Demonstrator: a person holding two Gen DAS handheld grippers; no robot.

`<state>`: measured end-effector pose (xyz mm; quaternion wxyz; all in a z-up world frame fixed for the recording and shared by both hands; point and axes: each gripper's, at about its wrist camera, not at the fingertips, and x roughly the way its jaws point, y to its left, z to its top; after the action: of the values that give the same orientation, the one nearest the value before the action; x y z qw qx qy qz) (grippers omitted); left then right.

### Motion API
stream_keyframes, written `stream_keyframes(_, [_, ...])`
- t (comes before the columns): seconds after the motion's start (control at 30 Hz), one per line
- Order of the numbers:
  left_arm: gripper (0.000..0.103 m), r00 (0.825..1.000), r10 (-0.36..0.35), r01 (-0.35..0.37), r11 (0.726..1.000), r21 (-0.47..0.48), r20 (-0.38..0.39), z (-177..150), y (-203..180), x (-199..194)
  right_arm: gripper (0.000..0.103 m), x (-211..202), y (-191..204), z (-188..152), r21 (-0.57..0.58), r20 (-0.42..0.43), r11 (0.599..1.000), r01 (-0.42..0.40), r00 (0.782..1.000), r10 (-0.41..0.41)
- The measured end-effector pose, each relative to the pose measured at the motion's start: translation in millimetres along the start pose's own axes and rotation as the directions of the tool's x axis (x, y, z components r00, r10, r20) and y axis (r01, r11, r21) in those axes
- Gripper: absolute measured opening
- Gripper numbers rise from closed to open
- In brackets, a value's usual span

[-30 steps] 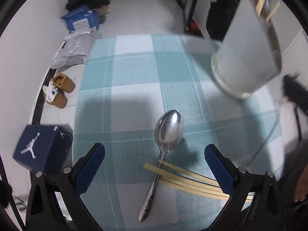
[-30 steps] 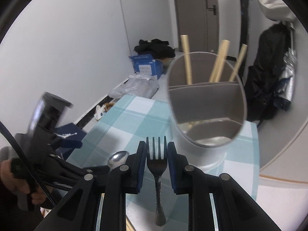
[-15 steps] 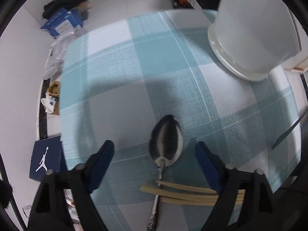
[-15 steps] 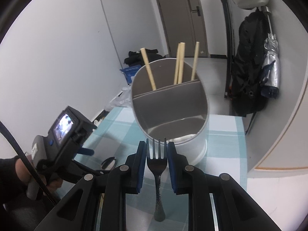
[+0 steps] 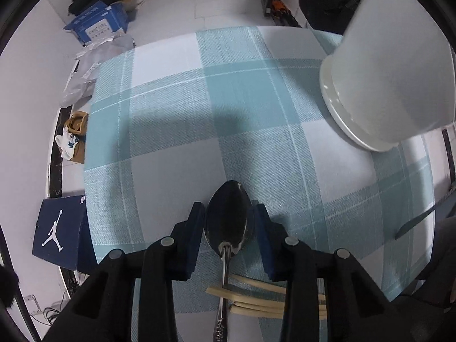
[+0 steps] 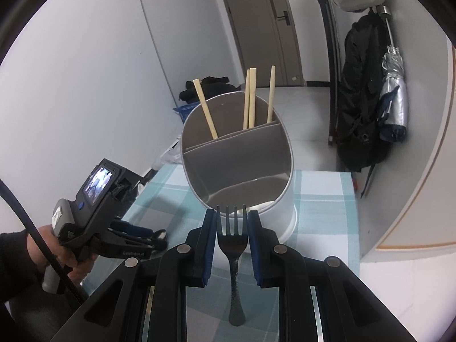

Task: Organize utensils
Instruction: 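Lift the fork with the right tool while the left tool grasps the silver spoon, then carry the held fork and spoon upright over the white utensil holder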

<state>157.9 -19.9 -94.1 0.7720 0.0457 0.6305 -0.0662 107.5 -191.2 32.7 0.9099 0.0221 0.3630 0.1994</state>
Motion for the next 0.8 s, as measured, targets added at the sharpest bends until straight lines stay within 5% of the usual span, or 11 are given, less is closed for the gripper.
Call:
stream_keyframes(0.27, [0.031, 0.989, 0.034, -0.009, 0.985, -0.172, 0.142, 12.1, 28.6, -24.0, 0.021, -1.8, 0.1, 1.9, 0.005, 0.018, 1.0, 0.002, 1.0, -0.003])
stream_keyframes(0.47, [0.031, 0.939, 0.035, 0.053, 0.968, -0.245, 0.342, 12.0, 32.6, -65.2, 0.021, -2.3, 0.0, 3.2, 0.014, 0.036, 1.0, 0.0, 0.999, 0.0])
stream_keyframes(0.8, [0.031, 0.864, 0.021, 0.111, 0.966, -0.231, 0.503, -10.2, 31.1, -105.9, 0.021, -8.0, -10.7, 2.8, 0.08, 0.046, 0.997, -0.022, 0.999, 0.019])
